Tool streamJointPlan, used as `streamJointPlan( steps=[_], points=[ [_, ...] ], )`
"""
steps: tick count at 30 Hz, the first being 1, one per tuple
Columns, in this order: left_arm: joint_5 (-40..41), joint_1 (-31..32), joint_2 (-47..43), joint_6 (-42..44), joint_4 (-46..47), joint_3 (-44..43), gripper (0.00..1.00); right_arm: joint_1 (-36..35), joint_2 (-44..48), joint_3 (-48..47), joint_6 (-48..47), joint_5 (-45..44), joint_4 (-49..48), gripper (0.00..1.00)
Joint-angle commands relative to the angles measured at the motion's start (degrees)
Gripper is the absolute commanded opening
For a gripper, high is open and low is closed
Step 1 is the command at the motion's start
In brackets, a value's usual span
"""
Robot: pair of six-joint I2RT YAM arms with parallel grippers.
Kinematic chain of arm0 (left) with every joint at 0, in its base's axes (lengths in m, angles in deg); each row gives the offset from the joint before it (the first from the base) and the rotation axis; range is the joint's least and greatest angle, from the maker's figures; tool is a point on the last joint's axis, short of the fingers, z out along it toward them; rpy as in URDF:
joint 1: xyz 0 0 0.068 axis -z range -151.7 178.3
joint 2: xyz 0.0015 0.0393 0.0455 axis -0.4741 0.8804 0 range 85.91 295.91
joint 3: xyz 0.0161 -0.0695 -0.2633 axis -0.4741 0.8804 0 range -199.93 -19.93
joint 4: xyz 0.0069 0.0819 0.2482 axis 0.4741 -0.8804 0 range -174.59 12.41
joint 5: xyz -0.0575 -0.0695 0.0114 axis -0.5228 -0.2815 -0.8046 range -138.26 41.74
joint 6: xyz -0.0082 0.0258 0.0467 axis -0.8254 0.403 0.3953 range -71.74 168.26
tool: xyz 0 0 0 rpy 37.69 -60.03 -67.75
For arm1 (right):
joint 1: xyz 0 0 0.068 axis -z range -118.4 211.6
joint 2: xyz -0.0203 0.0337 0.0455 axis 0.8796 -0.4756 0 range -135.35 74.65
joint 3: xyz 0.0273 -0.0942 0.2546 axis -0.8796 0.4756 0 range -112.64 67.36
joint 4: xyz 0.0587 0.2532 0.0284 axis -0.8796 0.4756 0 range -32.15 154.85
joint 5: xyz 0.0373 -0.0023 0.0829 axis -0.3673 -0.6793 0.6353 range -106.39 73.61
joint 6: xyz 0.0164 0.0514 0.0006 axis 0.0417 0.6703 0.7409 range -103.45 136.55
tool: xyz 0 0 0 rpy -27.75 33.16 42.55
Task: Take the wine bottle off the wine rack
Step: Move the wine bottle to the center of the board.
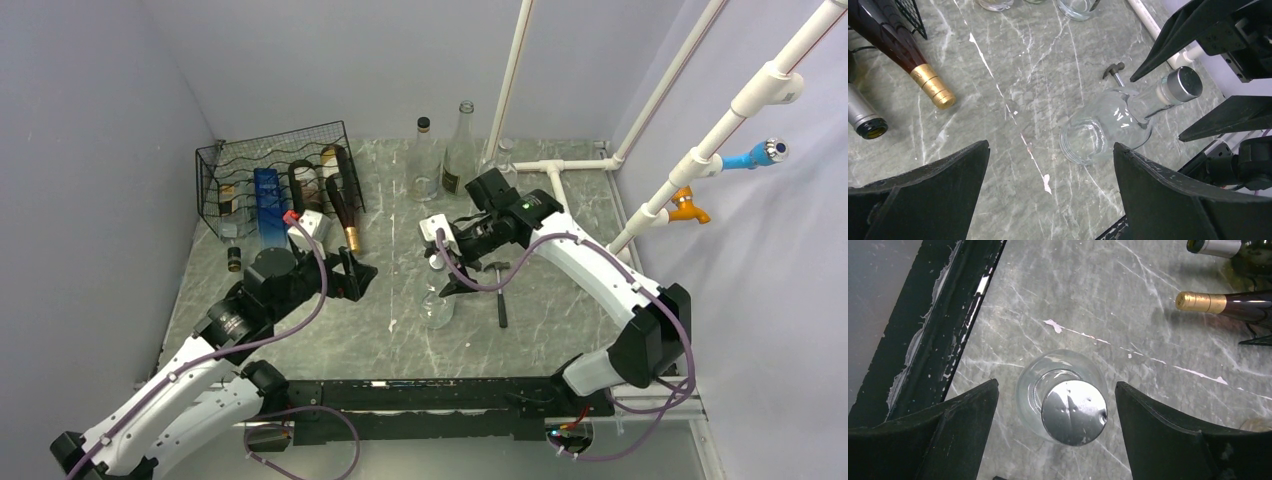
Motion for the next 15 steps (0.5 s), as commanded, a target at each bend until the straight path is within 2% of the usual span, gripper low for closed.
streamJointPlan(
  steps=[1, 15],
  points=[
    [2.55, -0.22, -1.37, 1.00, 1.15, 0.58, 0.99, -1.05, -1.06, -2.40, 1.04, -0.55, 0.17, 0.88],
    [4.32, -0.27, -2.27, 1.42, -0.23, 0.43, 0.99, -2.61, -2.53, -3.36, 1.35, -1.31, 0.51, 0.79]
  ],
)
